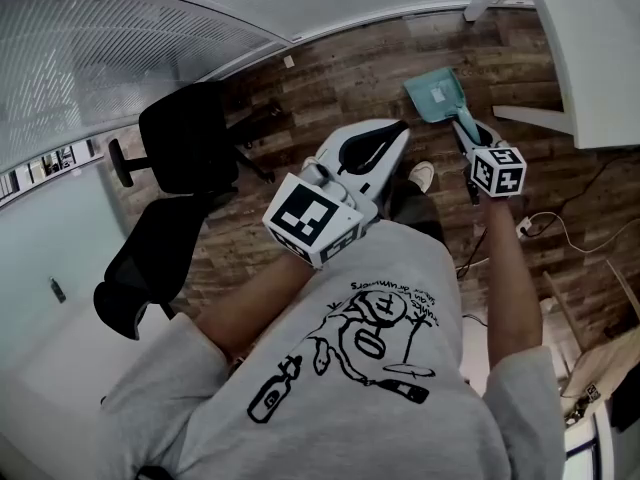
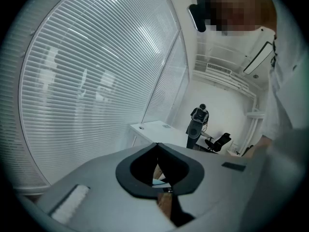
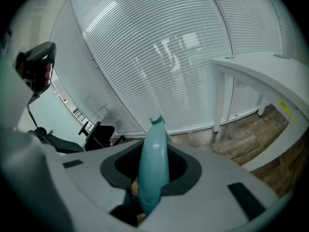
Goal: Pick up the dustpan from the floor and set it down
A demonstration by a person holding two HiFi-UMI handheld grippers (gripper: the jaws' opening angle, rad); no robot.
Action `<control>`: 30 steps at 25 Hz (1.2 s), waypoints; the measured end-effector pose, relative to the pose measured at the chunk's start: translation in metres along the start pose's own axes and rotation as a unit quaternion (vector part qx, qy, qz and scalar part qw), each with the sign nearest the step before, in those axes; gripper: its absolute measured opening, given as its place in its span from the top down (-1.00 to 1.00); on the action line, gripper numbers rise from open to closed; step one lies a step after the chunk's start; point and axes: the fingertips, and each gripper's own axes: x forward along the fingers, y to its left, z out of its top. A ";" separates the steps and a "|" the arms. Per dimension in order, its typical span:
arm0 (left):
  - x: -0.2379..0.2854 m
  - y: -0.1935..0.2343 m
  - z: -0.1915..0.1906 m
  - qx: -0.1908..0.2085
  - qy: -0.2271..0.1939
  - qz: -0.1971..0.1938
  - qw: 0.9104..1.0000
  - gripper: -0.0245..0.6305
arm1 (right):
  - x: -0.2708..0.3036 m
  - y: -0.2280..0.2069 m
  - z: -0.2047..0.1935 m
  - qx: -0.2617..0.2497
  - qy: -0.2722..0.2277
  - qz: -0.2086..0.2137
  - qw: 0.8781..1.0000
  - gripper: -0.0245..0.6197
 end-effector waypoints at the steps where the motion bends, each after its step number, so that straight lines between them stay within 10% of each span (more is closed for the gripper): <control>1: 0.000 -0.001 -0.001 0.000 0.001 0.000 1.000 0.92 | 0.002 -0.002 -0.002 0.001 0.001 -0.001 1.000 0.67; 30: -0.004 -0.007 -0.007 0.003 0.011 0.000 1.000 0.92 | 0.012 -0.028 -0.041 0.043 0.010 -0.006 0.999 0.67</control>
